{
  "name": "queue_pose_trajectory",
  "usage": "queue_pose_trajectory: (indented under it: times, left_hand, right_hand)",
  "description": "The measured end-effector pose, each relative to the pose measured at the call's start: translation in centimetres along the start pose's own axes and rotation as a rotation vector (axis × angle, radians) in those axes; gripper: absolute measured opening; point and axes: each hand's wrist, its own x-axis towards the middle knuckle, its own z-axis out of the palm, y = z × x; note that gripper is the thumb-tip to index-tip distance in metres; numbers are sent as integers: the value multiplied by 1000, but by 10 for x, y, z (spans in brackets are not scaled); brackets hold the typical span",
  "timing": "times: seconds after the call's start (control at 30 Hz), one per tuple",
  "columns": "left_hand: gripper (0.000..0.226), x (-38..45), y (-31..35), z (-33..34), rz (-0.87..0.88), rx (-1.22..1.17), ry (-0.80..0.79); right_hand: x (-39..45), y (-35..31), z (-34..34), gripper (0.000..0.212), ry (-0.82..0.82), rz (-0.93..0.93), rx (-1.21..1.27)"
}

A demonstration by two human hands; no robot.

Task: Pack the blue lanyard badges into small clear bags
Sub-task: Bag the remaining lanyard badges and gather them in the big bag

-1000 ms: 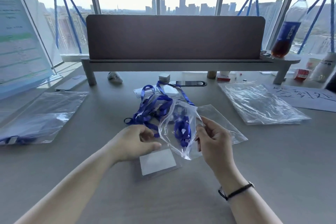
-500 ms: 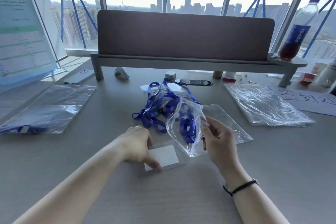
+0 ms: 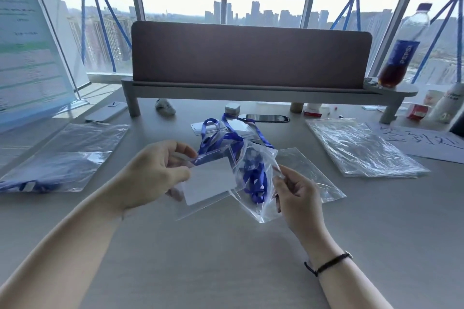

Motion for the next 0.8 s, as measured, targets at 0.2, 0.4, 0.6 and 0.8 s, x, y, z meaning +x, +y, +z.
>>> queue_pose_trajectory:
  times: [0.2,0.4,0.6,0.8]
  left_hand:
    - [21,10,12,38,31,192,-97]
    - [16,44,4,97,75,257,-25]
    - [24,72,-5,130,47,163,-29]
    - [44,64,-16,133,169,413,-62]
  right_hand:
    - [-2,-6,3,40,5,18,39]
    - [0,0,0,31,8,40,40]
    - [-1,0,-1,38,-14,-19,26]
    - [6,3,-6,34,71,-16,89]
